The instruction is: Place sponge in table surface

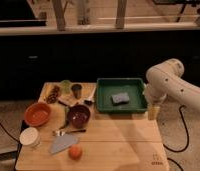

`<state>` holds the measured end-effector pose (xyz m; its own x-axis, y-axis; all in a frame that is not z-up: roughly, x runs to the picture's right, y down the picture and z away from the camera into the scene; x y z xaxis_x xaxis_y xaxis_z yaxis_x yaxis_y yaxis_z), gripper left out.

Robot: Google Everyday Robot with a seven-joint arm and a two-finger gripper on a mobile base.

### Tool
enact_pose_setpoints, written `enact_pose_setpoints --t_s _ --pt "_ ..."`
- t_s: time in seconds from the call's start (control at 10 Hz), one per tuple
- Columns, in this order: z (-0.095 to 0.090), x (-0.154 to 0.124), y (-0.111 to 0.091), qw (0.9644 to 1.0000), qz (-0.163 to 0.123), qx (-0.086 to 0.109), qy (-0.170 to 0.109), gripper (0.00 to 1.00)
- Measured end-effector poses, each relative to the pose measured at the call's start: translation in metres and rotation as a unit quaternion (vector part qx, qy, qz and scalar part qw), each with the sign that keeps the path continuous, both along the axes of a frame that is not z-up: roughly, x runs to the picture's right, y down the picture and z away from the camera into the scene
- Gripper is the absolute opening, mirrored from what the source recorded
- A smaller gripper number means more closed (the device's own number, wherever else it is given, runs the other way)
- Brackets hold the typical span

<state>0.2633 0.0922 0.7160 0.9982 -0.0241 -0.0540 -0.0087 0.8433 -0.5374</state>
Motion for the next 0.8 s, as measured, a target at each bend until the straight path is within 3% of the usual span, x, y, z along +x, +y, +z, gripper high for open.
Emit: enact_pose_setpoints --t_s 0.3,0.6,0.8 --pt "0.023 -0.017 -0.017 0.9998 -0.019 0.003 -0.009 0.80" --pt "0.029 -0.017 -0.015 0.9994 -0.034 -0.001 -0.008 0.80" --pt "0.037 -0.024 -0.024 0.9989 -0.044 0.004 -0.014 0.80"
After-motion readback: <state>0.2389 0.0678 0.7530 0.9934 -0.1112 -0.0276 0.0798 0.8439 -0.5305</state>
